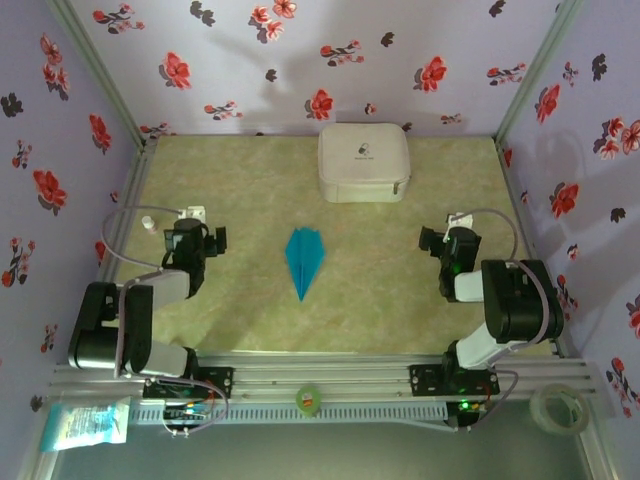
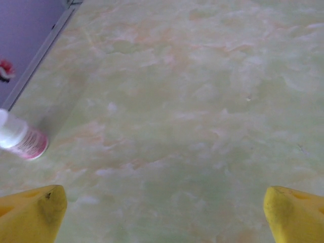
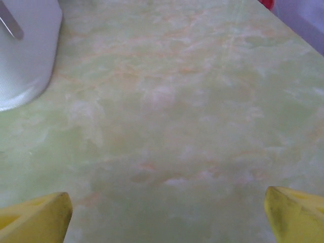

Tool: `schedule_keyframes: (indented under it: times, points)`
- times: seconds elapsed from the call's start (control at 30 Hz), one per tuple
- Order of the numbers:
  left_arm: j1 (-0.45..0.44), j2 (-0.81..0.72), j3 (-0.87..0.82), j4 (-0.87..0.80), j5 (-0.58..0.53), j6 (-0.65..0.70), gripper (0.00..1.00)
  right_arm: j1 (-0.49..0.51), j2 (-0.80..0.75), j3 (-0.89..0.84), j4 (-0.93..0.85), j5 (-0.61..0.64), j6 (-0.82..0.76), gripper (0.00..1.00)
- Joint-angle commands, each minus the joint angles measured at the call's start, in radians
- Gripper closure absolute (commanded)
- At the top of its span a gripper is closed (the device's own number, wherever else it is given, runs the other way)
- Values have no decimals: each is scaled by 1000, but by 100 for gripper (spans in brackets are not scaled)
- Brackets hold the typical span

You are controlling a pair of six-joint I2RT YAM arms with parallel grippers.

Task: Fold a paper plane with a square sheet of paper (pick it up from the middle)
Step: Reset both arms

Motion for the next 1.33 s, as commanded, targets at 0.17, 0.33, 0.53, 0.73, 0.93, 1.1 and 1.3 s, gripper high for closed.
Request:
schedule_keyframes:
  times: [0.17, 0.33, 0.53, 0.73, 0.93, 1.1, 1.3]
  points:
    - [135, 111, -80, 390, 139, -51, 0, 0, -12, 38, 28, 40, 38, 1]
    - [131, 120, -74, 392, 90, -70, 0, 0, -11, 34, 40, 36, 35, 1]
    - [127, 121, -63, 373, 94, -62, 0, 5, -8, 38, 42, 33, 28, 1]
    - [126, 122, -63, 372, 95, -62, 0, 5, -8, 38, 41, 33, 27, 1]
    - [126, 121, -63, 373, 95, -62, 0, 5, -7, 37, 41, 32, 28, 1]
    - [126, 120, -63, 372, 95, -62, 0, 5, -5, 38, 40, 32, 28, 1]
    - [126, 122, -63, 373, 95, -62, 0, 5, -7, 38, 40, 32, 28, 1]
